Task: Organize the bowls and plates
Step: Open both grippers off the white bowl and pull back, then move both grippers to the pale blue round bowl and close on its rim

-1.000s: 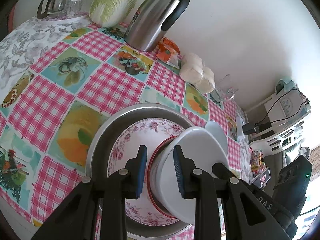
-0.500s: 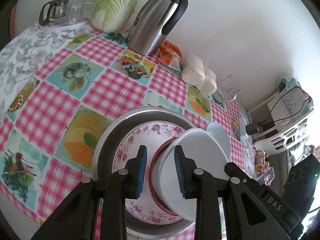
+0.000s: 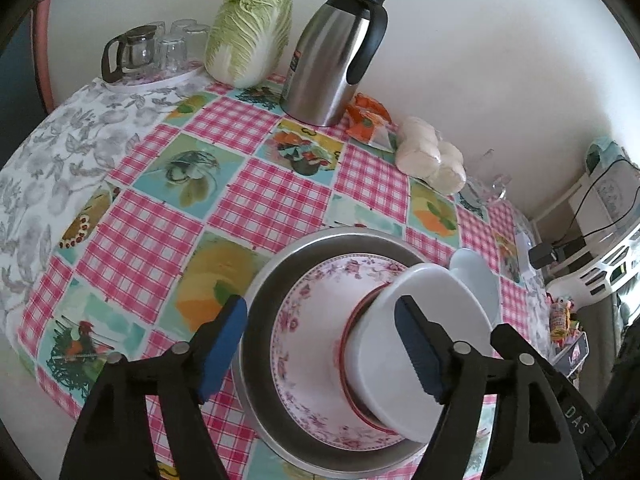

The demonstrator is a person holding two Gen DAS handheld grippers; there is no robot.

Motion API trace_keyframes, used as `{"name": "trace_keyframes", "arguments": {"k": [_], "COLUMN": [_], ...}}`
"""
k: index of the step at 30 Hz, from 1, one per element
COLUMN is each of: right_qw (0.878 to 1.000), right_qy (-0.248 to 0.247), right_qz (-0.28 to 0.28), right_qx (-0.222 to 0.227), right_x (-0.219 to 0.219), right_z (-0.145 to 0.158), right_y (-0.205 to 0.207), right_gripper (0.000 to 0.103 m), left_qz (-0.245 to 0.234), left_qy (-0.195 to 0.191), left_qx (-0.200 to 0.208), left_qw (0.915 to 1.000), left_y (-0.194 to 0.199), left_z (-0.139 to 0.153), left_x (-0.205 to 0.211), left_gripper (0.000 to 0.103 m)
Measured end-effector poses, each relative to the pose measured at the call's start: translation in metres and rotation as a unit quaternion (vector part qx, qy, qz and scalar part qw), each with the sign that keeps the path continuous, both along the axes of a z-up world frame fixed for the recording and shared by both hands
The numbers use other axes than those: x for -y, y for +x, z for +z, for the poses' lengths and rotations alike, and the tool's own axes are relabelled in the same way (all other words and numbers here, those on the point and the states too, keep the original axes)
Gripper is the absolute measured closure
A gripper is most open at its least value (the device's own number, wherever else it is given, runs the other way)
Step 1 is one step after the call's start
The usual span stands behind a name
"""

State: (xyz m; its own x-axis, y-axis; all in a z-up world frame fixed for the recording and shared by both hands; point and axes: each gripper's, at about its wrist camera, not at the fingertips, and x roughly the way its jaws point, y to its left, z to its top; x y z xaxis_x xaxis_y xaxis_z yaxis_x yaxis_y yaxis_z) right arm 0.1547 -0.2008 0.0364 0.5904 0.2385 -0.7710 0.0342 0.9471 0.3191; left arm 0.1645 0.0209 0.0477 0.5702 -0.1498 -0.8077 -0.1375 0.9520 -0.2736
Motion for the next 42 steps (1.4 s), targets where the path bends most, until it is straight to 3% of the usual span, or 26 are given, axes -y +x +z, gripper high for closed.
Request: {"name": "trace_keyframes", "arguments": {"k": [6,8,13,18,22,25,29,31,34,38,42], "right_qw": [1.0,1.0,1.0,1.0,0.998,0.995,0.992,0.993,0.993,0.991,0.99], "right_qy": [-0.01,-0.01,-0.007,0.003,0.013,0.022,0.067,0.073,0.075,0.098,0.108], "right_qz": [0.005,0.004,0.0,-0.009,-0.047,-0.093,-0.103,-0.091,-0.085,-0.071,-0.062], "right_qx": [0.008,0.01,0.016,0.019,0.038,0.022,0.0,-0.014,-0.037,-0.059,-0.065], "right_x": [0.0,0.0,0.006,0.026,0.069,0.112,0.144,0.146,0.147,0.143,0.138], "right_z": [0.0,0.001,0.002,0.005,0.011,-0.001,-0.02,-0.03,-0.049,-0.073,-0.086], "right_y": [0.0,0.0,-0.001,-0.002,0.0,0.011,0.029,0.04,0.056,0.069,0.077], "right_gripper": [0.007,0.0,0.0,0.0,0.0,0.0,0.005,0.017,0.024,0.043,0.057], "left_qz": [0.013,0.017,0.017,0.004,-0.047,-0.1,-0.165,-0.176,-0.181,-0.158,-0.14], "left_qy": [0.02,0.032,0.063,0.041,0.024,-0.001,0.035,0.068,0.12,0.177,0.167], "left_qx": [0.008,0.014,0.038,0.075,0.094,0.073,0.008,-0.039,-0.1,-0.168,-0.209], "left_qw": [0.9997,0.9992,0.9972,0.9963,0.9942,0.9923,0.9857,0.9812,0.971,0.9566,0.9532], "left_y": [-0.001,-0.002,-0.006,-0.006,0.007,0.03,0.071,0.09,0.114,0.14,0.151], "left_z": [0.002,0.004,0.012,0.032,0.057,0.067,0.05,0.029,-0.004,-0.052,-0.077], "left_x": [-0.004,-0.004,0.0,0.012,0.049,0.095,0.164,0.19,0.212,0.215,0.207], "left_gripper": [0.017,0.003,0.001,0.001,0.001,0.001,0.001,0.003,0.027,0.043,0.053]}}
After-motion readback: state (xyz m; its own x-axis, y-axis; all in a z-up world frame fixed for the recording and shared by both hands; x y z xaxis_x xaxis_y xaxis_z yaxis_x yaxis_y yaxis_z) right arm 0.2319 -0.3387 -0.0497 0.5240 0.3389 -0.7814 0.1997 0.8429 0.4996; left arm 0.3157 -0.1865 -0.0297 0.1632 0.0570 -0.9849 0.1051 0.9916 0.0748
